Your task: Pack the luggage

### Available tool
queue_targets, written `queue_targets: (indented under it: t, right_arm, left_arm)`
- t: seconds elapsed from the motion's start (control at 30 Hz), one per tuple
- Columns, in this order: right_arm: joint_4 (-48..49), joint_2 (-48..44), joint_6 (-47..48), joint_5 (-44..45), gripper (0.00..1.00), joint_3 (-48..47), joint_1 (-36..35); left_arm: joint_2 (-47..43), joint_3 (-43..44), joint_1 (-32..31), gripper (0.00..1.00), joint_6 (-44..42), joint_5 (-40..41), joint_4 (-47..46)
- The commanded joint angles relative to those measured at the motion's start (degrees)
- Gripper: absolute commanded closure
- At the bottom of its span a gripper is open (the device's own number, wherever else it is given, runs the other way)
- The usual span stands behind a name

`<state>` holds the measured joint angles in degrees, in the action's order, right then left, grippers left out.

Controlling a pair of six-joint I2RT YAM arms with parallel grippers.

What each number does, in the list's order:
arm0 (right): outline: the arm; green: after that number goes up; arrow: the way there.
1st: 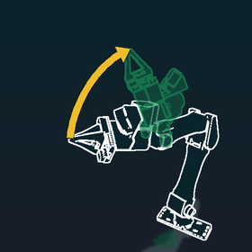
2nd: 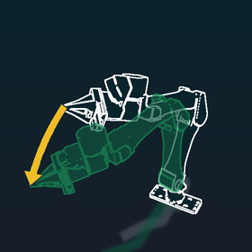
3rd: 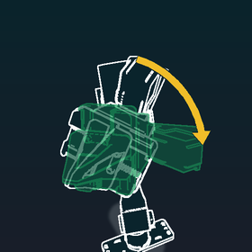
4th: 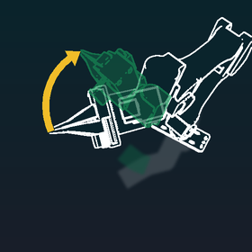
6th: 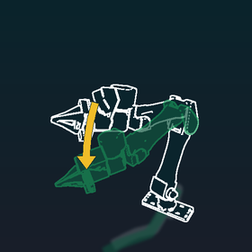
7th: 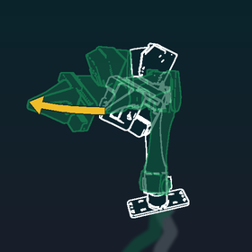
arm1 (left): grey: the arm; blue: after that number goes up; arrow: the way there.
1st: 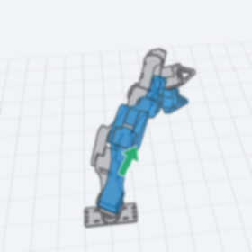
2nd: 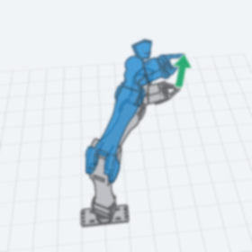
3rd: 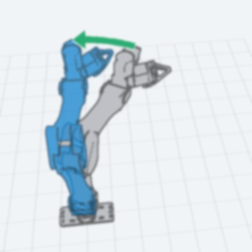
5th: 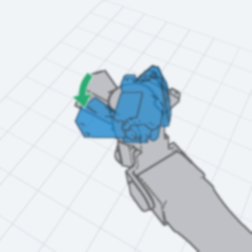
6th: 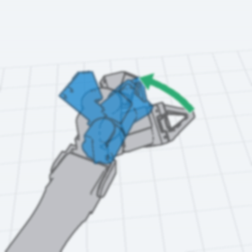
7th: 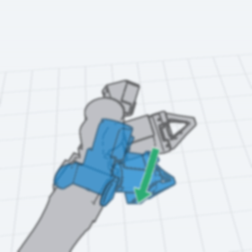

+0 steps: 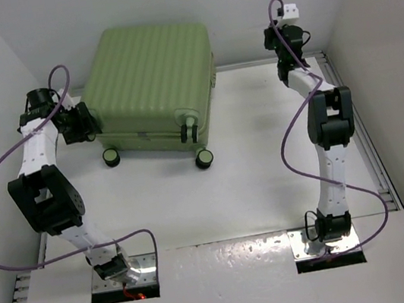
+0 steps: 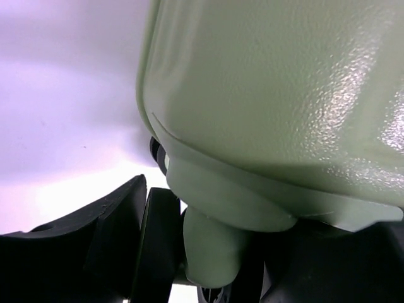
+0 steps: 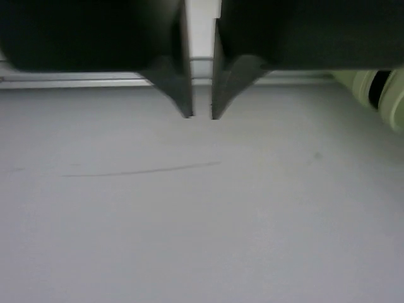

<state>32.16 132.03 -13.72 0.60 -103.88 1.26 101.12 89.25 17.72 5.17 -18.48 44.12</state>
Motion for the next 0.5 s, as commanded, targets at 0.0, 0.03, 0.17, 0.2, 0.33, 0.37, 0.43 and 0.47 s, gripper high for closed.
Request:
queue_targets:
  t: [0.0,0.03,0.17,0.2,0.33,0.37,0.43,0.47]
  right_arm:
    - [1.67,-0.09,-0.95,-3.84,0.78,1.46,-2.75]
    - [1.59,-1.32,-1.31,-5.33,0.7,2.44,-2.84]
    - [0.71,-5.98,-4.91,-12.37,0.53,10.52,-2.66]
    - [0.53,-6.6,-5.87,-14.21,0.56,11.49,-2.75]
    - [-0.26,-9.42,-9.48,-20.02,0.64,15.81,-3.28]
    - [-0.26,-9.16,-13.66,-21.68,0.64,15.37,-4.15]
    - [-1.75,-7.59,-19.03,-23.01,0.58,12.83,-4.51]
    - [-2.27,-5.4,-22.03,-26.75,0.53,10.3,-4.51]
  left_arm:
    - [4.45,1.36,1.79,0.45,3.44,9.96,-12.12]
    - [3.65,1.36,1.8,0.23,3.44,9.35,-12.91]
    - [-0.74,5.3,2.32,0.0,4.15,8.55,-19.58]
    - [-1.53,6.27,2.32,0.0,4.15,6.55,-20.29]
    - [-5.58,8.48,1.63,0.0,2.14,-0.74,-22.23]
    - [-6.89,8.48,1.62,0.0,1.52,-2.07,-22.23]
    - [-8.13,6.12,-0.66,0.0,0.11,-4.45,-22.23]
    - [-8.83,5.06,-0.66,0.0,-0.42,-5.33,-22.23]
